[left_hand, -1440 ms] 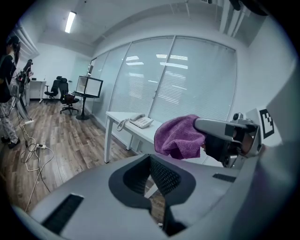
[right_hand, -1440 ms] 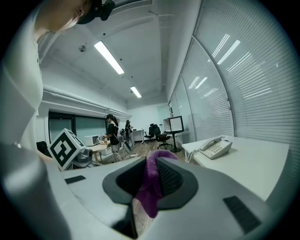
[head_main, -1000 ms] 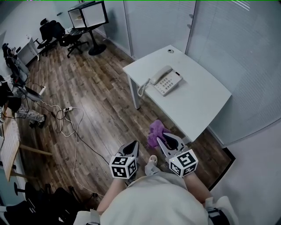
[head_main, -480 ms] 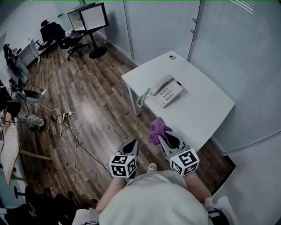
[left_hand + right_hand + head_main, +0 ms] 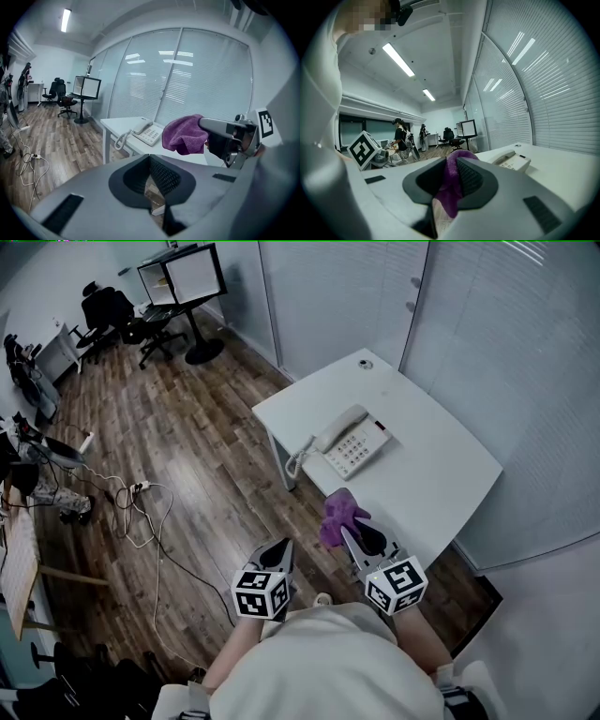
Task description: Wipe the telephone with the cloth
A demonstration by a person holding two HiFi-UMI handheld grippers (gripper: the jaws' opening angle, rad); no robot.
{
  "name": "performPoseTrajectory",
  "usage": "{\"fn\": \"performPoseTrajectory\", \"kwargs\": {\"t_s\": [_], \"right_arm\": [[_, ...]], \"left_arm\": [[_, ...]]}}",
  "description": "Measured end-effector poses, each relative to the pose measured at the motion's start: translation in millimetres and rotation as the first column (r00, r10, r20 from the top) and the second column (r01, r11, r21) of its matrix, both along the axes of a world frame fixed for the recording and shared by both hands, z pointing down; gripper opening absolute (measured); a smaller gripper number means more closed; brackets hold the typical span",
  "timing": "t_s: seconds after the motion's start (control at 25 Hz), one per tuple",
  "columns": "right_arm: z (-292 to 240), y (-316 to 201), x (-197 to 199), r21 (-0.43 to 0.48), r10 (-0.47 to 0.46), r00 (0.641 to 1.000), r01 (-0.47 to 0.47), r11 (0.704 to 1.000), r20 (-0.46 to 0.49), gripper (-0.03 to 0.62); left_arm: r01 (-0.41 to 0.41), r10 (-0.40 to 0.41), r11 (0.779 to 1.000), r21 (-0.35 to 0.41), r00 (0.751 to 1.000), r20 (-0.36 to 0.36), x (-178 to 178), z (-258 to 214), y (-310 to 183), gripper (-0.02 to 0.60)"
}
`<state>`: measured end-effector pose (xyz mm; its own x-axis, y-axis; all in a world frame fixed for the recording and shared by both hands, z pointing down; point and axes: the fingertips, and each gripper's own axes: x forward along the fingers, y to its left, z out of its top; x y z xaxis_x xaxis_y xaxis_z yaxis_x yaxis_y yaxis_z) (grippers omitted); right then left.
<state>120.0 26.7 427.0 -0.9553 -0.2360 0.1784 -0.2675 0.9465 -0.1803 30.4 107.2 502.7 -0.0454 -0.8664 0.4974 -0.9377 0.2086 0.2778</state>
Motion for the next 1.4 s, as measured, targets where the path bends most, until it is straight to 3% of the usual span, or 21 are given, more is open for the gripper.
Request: {"fn": "performPoseTrajectory", "kwargs": {"t_s": [0.52,1.4], "right_arm": [[5,-15,-5,0.000,0.032,0.999,-0.032,0.999,-0.025,0.080],[-2,-136,-78,0.035,0.205,0.977,-0.204,0.978,-0.052,0.080]], "left_arm": [[-0.019,0.019,1.000,-0.006,0.999,-0.040,-11,15,-20,0.021],[-0.162,0.163,0.987,0.025,0.985,-0.063,-103,12,-159,0.021]]}}
